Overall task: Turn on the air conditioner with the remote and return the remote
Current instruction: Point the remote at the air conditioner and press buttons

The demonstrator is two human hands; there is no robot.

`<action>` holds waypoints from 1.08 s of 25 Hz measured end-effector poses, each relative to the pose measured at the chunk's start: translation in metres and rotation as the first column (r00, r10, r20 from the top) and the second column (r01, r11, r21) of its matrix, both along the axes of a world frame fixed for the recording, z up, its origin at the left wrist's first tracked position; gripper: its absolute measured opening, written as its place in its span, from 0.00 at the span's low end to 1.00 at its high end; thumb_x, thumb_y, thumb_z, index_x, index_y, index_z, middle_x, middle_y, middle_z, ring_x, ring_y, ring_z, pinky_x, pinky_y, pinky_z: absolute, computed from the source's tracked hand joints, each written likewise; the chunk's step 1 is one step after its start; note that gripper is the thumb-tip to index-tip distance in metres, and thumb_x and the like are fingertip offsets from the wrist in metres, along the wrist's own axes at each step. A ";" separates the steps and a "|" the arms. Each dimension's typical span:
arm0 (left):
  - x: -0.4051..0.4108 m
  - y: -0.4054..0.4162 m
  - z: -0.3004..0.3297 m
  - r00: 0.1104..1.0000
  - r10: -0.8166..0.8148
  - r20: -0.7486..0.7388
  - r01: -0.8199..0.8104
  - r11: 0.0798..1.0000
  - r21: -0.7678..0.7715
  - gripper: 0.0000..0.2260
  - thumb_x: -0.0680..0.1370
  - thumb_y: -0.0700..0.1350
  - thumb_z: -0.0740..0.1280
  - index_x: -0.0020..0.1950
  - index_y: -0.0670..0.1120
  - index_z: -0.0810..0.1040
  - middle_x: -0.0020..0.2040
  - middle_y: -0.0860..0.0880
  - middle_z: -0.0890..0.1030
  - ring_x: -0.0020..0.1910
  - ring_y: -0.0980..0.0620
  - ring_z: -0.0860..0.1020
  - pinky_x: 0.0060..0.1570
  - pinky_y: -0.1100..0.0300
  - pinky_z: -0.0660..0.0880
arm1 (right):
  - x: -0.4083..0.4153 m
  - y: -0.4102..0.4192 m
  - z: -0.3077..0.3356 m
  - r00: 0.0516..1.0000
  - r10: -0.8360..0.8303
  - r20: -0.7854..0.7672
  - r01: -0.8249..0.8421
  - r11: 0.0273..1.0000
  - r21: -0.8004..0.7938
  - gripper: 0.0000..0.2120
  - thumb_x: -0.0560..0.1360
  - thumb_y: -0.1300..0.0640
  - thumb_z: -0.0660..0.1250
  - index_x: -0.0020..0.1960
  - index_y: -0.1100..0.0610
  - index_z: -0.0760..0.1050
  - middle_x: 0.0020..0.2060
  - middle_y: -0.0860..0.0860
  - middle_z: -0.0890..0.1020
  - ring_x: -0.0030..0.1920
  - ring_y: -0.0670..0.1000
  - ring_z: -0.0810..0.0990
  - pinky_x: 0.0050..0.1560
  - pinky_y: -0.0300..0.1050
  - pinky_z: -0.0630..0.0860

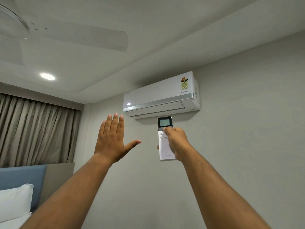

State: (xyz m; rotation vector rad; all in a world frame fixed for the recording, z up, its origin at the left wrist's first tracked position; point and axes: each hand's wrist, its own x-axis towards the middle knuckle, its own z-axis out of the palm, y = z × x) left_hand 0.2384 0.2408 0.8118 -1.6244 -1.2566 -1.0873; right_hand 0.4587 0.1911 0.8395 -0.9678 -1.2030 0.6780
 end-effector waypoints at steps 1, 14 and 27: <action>-0.001 0.000 0.000 1.000 -0.005 0.001 0.005 1.000 0.000 0.49 0.68 0.77 0.38 0.75 0.42 0.38 0.79 0.40 0.46 0.77 0.42 0.42 0.75 0.47 0.42 | -0.002 0.000 0.001 1.000 0.002 0.003 -0.002 1.000 0.006 0.08 0.77 0.53 0.62 0.50 0.58 0.69 0.38 0.58 0.80 0.33 0.61 0.83 0.28 0.43 0.77; -0.006 0.001 -0.003 1.000 0.005 -0.005 -0.005 1.000 0.006 0.50 0.68 0.77 0.39 0.76 0.41 0.42 0.79 0.40 0.48 0.78 0.42 0.44 0.75 0.47 0.42 | -0.005 0.001 -0.001 0.999 0.034 0.010 -0.035 0.999 0.040 0.09 0.78 0.51 0.63 0.47 0.57 0.68 0.36 0.57 0.82 0.27 0.57 0.84 0.27 0.44 0.79; -0.014 0.007 -0.004 1.000 0.015 -0.003 -0.015 1.000 -0.001 0.49 0.68 0.77 0.38 0.75 0.42 0.38 0.79 0.40 0.47 0.78 0.42 0.44 0.75 0.46 0.43 | -0.006 0.014 -0.009 0.995 0.100 0.006 -0.100 0.994 0.036 0.13 0.81 0.47 0.61 0.54 0.58 0.70 0.44 0.60 0.84 0.33 0.59 0.87 0.40 0.60 0.84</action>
